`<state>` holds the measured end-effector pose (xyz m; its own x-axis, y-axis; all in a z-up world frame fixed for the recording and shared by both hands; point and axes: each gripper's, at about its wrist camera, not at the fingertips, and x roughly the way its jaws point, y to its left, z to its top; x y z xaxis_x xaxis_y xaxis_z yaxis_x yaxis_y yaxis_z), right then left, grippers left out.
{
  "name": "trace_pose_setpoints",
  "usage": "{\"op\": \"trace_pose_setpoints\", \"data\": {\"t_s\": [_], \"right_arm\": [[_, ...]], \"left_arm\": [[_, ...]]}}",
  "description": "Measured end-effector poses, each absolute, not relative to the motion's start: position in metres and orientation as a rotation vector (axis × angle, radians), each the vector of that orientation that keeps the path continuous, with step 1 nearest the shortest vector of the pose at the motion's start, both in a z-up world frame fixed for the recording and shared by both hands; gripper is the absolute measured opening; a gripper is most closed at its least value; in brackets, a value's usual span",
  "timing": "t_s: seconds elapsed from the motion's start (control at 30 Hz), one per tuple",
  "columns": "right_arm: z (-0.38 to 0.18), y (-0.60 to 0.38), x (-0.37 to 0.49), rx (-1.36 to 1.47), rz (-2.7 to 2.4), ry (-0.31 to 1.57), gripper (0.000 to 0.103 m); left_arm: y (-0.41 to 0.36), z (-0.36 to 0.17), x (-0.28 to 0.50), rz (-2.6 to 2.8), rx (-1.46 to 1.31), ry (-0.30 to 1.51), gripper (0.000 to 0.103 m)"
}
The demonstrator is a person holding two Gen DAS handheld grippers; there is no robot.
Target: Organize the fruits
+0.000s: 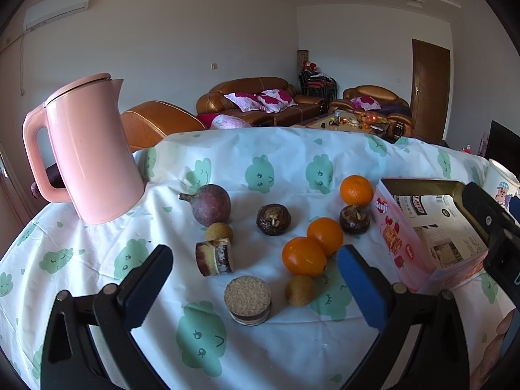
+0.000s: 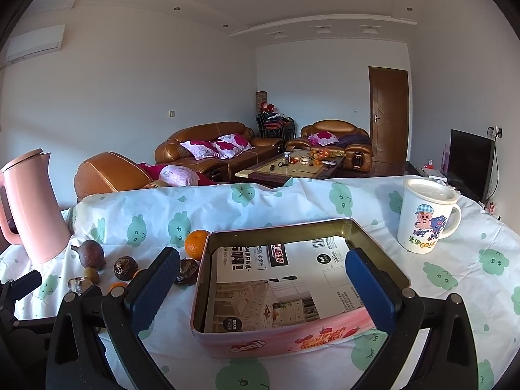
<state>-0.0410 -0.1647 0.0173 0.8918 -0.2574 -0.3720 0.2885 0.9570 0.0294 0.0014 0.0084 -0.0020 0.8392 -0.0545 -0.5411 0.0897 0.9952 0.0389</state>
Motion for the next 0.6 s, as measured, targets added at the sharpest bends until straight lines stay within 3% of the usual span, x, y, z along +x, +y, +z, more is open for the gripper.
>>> {"op": "trace_pose_setpoints", "data": {"t_s": [0.5,0.57,0.6], "right_arm": [[0.016,-0.152,-0.04,0.088,-0.161,0.419,0.102],[0.014,-0.147,-0.038,0.076,-0.132,0.44,0.1],[0.012,-0.144,-0.037,0.075,-0.112,0.451,0.094]], "left_arm": [[0.074,-0.008,-0.023,-0.067,-0.024,0.659,0.103],[0.085,-0.012,-0.027,-0.075,-0.016,0.678,0.103],[0.088,-0.014,-0.028,-0.081,-0.014,0.694,0.103]]}}
